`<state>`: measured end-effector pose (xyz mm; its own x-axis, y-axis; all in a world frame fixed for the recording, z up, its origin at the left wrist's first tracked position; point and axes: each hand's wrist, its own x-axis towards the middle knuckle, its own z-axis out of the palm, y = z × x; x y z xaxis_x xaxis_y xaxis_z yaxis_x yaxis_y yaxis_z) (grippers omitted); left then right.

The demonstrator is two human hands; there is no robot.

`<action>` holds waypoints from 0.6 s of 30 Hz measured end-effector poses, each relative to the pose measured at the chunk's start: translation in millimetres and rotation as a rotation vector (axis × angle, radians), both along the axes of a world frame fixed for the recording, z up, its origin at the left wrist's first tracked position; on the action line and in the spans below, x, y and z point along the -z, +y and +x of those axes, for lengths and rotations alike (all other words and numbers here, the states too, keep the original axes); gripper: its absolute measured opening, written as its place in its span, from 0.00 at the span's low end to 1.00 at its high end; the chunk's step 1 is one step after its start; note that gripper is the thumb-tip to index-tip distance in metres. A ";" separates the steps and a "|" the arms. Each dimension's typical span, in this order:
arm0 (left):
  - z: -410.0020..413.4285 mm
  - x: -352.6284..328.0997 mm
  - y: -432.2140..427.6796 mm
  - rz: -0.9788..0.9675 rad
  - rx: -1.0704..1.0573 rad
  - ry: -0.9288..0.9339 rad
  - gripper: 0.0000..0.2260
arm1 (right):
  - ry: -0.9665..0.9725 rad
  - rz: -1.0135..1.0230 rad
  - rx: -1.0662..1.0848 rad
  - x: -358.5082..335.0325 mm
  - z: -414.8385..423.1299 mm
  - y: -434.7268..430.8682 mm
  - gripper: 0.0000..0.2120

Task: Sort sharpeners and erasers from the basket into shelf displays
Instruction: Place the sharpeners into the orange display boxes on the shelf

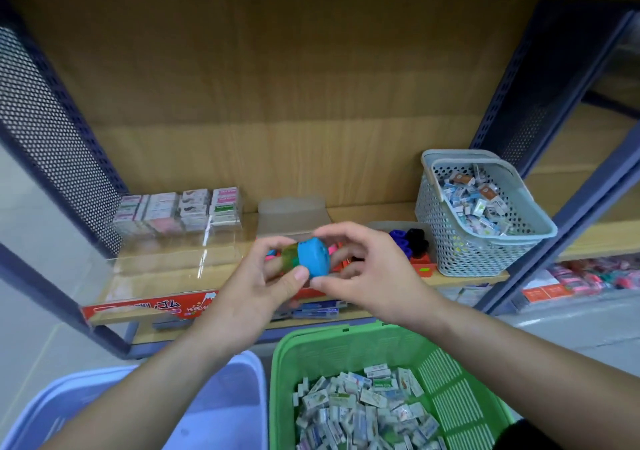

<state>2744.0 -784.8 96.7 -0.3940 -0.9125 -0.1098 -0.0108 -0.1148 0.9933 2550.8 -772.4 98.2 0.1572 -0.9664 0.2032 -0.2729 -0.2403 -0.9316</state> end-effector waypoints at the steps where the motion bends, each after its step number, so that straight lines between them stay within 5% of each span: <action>1: 2.5 0.2 2.6 -0.004 0.007 -0.005 0.14 | 0.019 -0.030 0.010 1.5 2.7 1.9 0.25; 6: 10.0 10.2 1.7 -0.005 -0.020 -0.044 0.15 | 0.159 -0.079 0.038 7.2 6.2 2.9 0.26; 18: 24.2 31.2 -17.2 0.166 -0.062 0.024 0.06 | 0.087 0.082 -0.142 34.1 12.0 -10.6 0.24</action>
